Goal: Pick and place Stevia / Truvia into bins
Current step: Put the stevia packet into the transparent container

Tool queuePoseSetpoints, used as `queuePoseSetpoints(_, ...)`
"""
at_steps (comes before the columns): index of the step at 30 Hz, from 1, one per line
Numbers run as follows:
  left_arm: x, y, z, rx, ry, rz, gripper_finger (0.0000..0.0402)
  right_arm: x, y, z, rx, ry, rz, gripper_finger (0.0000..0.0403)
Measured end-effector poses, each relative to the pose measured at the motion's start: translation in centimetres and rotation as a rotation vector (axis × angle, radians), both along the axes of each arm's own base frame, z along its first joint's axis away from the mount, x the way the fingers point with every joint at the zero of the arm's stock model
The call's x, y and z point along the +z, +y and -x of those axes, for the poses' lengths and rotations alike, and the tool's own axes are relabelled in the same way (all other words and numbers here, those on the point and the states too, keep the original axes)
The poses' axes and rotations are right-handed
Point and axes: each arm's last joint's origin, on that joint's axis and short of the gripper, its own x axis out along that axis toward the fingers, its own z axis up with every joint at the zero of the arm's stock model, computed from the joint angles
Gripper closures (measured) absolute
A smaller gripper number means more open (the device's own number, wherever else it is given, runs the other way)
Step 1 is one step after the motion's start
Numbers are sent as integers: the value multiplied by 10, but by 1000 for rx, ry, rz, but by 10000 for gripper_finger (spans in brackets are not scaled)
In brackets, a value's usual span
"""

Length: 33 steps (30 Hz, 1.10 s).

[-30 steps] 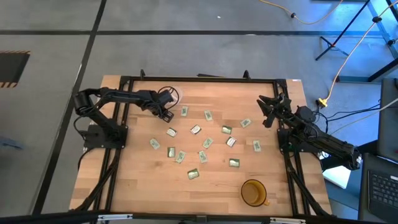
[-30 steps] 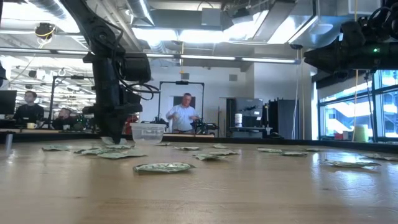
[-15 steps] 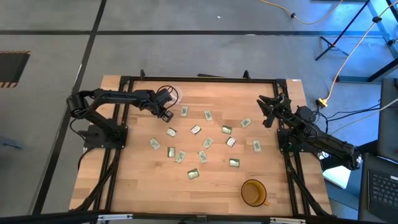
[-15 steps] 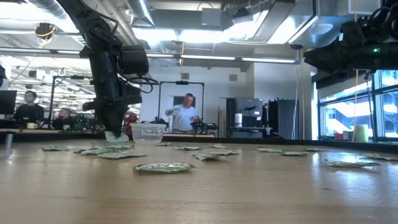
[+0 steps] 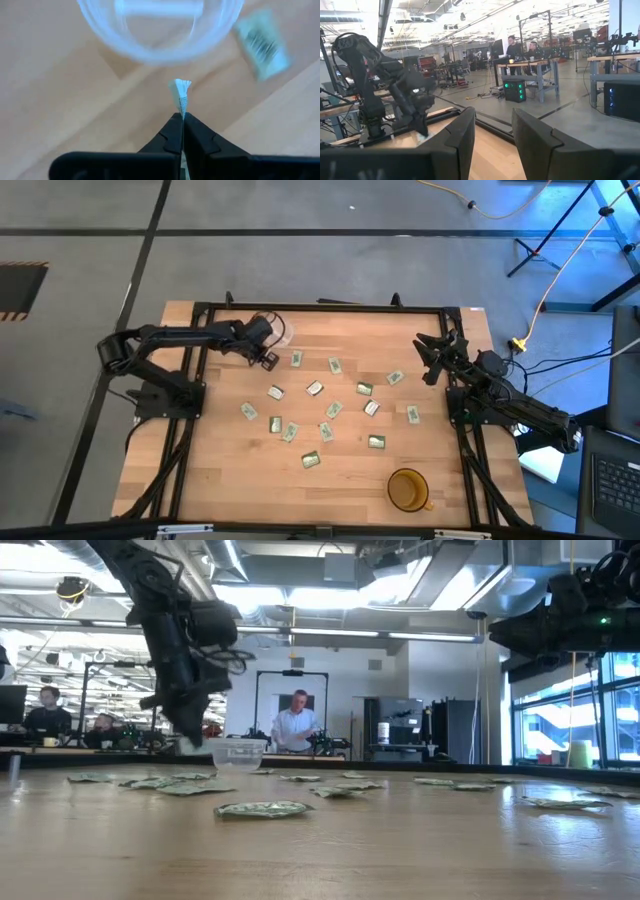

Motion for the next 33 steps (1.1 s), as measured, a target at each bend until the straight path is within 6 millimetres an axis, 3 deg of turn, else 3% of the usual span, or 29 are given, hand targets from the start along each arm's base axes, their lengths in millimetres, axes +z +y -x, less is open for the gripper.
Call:
queuePoseSetpoints(6,28,11,-1,-52,-180,-174,395,0,0,0,0,0,0,269)
queuePoseSetpoints(10,34,20,-6,-109,-249,-246,397,0,0,0,0,0,0,269)
queuePoseSetpoints(22,0,52,-7,-39,-202,-193,395,0,0,0,0,0,0,269)
queuePoseSetpoints(33,-9,63,-3,-42,-232,-134,381,0,0,0,0,0,0,269)
